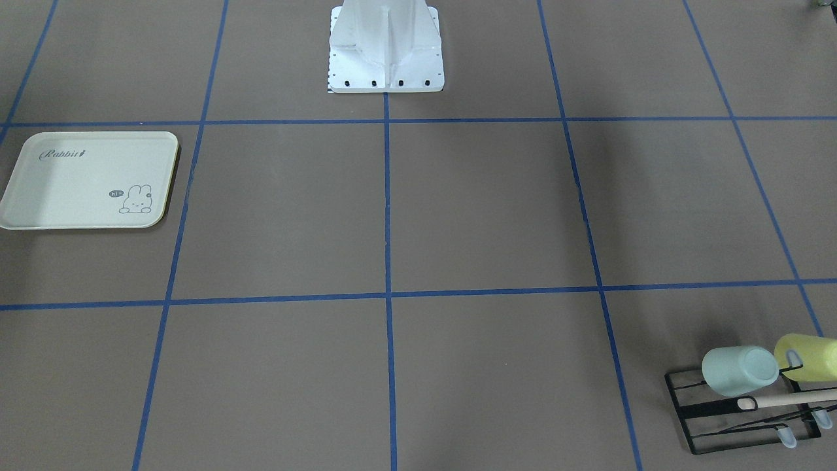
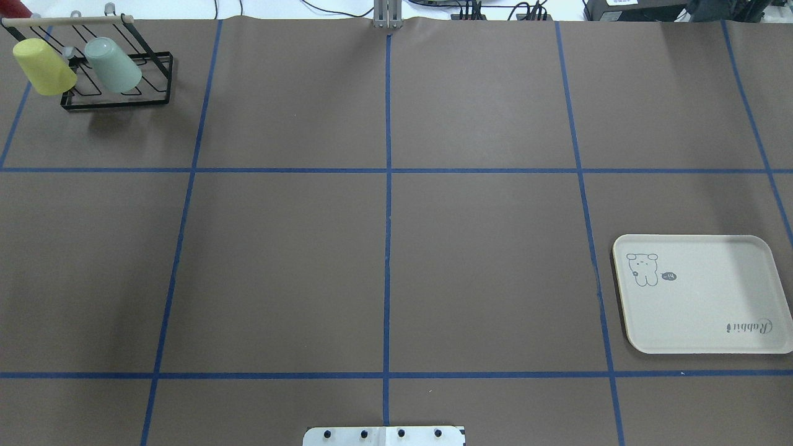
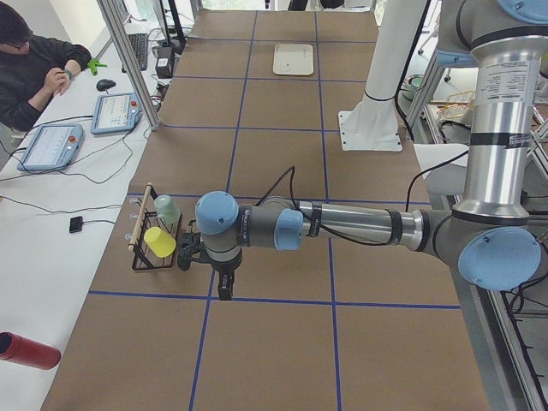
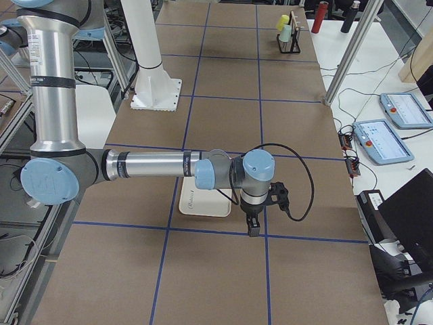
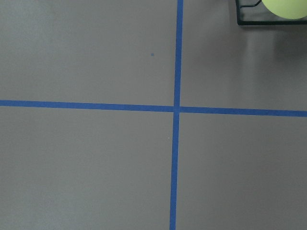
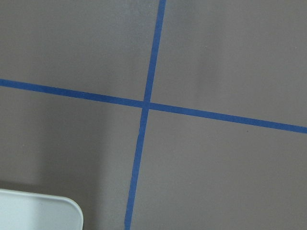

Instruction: Left arm grabs green cup and hands to right arm on tray

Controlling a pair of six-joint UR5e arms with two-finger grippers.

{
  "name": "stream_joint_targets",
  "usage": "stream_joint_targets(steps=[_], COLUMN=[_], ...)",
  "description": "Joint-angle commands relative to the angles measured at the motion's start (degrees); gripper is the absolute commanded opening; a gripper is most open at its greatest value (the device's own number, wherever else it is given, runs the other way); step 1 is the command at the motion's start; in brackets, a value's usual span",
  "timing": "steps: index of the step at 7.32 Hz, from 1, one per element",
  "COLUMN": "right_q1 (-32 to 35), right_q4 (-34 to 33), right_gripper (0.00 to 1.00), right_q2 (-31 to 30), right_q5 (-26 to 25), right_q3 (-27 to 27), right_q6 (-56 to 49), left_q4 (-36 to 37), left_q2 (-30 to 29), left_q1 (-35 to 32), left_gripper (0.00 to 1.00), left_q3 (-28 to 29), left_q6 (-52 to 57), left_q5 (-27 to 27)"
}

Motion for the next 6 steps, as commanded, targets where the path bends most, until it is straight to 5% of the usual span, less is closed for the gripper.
stream_joint_targets(steps=[1,6], right_q1=[0.0,0.0], right_q4=[0.1,0.2], right_gripper=[1.00,1.00], right_q2=[0.0,1.0], right_q5=[0.0,-0.4], right_q3=[1.8,2.8], right_q6=[0.0,0.3], left_q4=[-0.1,-7.6], left_q2=[0.1,0.0], left_q1=[0.1,0.2], left_gripper=[1.00,1.00], left_q3=[-0.2,-0.6], left_q6=[0.4,0.0], left_q5=[-0.2,-0.3])
